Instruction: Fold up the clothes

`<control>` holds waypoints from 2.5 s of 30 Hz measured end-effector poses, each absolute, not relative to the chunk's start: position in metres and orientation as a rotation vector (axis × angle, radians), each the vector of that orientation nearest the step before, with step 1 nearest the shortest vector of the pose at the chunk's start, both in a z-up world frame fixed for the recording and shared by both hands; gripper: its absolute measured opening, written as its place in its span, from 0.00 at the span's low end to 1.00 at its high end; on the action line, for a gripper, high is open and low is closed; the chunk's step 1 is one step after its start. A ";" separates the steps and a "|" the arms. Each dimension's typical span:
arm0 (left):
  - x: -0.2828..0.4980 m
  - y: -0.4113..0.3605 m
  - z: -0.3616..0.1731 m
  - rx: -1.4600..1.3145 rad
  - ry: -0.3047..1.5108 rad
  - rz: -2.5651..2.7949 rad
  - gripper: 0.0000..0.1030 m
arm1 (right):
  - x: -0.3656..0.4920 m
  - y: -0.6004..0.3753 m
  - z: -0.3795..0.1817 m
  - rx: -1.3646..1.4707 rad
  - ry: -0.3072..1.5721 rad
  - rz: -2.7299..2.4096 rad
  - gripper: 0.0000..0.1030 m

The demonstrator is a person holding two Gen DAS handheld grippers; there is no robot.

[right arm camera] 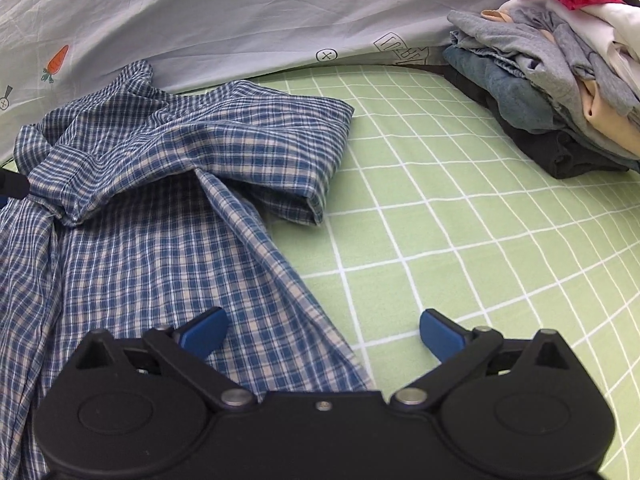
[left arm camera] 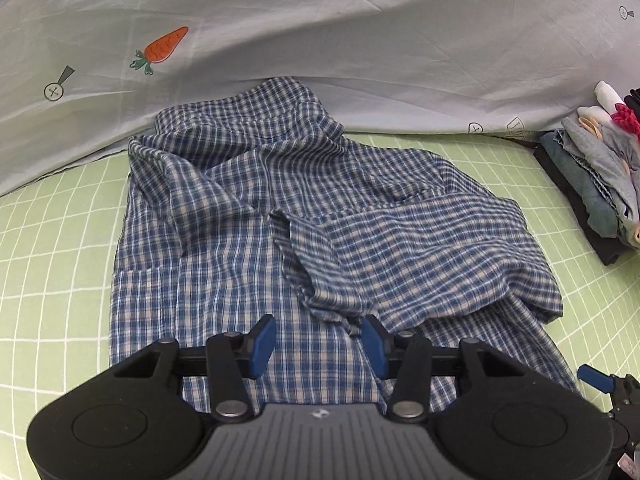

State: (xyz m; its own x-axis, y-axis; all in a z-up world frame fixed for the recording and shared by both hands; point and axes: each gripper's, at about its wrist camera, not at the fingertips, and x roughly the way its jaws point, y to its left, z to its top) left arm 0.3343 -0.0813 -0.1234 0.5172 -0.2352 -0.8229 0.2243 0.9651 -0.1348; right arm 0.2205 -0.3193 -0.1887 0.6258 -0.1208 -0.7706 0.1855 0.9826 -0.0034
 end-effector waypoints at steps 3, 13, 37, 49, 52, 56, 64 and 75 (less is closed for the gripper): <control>0.348 -0.089 -0.128 -0.010 0.986 -0.293 0.45 | 0.221 -0.318 -0.188 0.073 0.881 -0.172 1.00; 0.337 -0.086 -0.109 0.006 0.862 -0.290 0.01 | 0.224 -0.303 -0.180 -0.054 0.905 -0.195 1.00; 0.294 0.170 -0.062 -0.214 0.777 0.440 0.08 | 0.171 -0.241 -0.134 -0.203 0.836 -0.111 1.00; 0.184 0.111 -0.110 -0.177 1.011 0.076 0.37 | 0.141 -0.276 -0.136 -0.091 0.882 -0.170 0.95; 0.156 0.069 -0.130 -0.081 1.109 -0.082 0.39 | 0.136 -0.294 -0.145 -0.066 0.927 -0.158 0.82; 0.124 0.035 -0.144 0.017 1.163 -0.122 0.39 | 0.121 -0.310 -0.155 -0.071 0.982 -0.146 0.58; 0.087 0.026 -0.151 0.030 1.189 -0.038 0.39 | 0.082 -0.326 -0.156 0.003 0.998 -0.078 0.12; 0.057 0.038 -0.152 0.040 1.187 -0.026 0.42 | 0.058 -0.288 -0.125 0.049 0.922 0.134 0.01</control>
State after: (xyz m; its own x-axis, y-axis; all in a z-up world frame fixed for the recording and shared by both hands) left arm 0.0568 0.0379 -0.1522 0.3746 0.0008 -0.9272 0.0414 0.9990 0.0176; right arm 0.0584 -0.2877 -0.1249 0.5964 0.1358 -0.7911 -0.0942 0.9906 0.0990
